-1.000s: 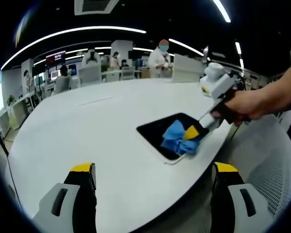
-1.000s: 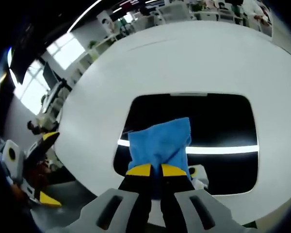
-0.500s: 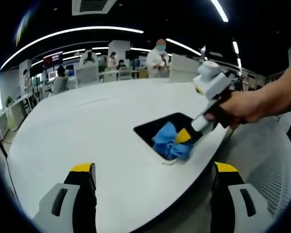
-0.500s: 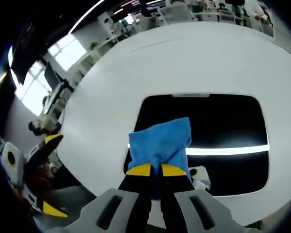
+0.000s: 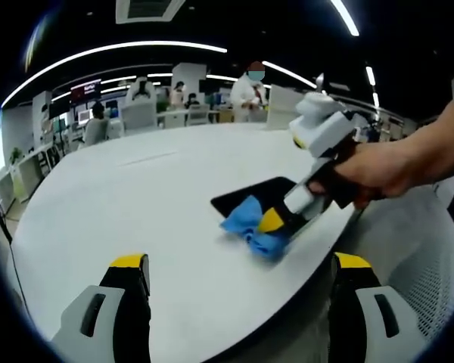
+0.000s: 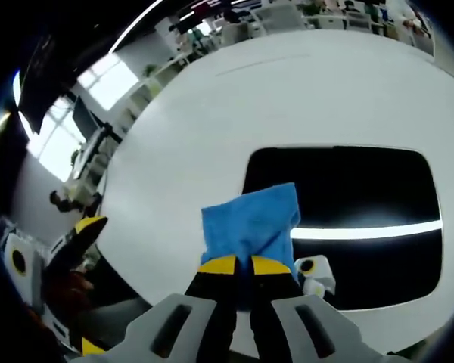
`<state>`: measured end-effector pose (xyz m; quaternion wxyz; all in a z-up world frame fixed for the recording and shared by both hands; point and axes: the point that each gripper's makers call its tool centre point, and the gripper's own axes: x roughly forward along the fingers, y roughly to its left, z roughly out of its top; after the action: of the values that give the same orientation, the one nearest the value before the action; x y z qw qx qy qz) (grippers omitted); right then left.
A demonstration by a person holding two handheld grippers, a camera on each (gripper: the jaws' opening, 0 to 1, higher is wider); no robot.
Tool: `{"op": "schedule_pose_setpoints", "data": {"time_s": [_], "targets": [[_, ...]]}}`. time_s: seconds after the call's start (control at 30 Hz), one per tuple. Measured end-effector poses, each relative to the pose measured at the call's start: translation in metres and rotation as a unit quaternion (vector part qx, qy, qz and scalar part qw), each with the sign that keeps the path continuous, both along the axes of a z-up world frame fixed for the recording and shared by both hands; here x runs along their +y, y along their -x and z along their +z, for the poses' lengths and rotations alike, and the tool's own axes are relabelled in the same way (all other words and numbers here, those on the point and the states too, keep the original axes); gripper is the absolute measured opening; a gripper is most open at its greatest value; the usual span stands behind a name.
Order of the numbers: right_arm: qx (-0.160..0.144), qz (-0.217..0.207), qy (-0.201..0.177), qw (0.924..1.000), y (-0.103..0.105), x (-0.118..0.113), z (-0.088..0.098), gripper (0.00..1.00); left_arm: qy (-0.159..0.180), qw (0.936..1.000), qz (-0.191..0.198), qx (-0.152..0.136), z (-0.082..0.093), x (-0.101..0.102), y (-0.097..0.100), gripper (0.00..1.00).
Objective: Wipe the mirror surface with the cleaning cloth until all visible marks leave the cleaned area.
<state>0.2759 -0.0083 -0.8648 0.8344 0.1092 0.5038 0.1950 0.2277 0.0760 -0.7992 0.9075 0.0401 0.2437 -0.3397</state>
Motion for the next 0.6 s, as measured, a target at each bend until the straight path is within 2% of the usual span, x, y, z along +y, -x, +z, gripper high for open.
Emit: {"op": "schedule_pose_setpoints", "data": {"time_s": [0.33,0.6], "targets": [[-0.002,0.006,-0.003,1.0,0.0001,0.0039,-0.0003,0.0,0.004,1.0,0.0,0.002,-0.0003,0.0003,0.0009,0.99],[-0.019,0.024,0.015,0.9994,0.0009,0.0043,-0.0002,0.0,0.004,1.0,0.0,0.001,0.0002,0.0001,-0.0001,0.99]]}}
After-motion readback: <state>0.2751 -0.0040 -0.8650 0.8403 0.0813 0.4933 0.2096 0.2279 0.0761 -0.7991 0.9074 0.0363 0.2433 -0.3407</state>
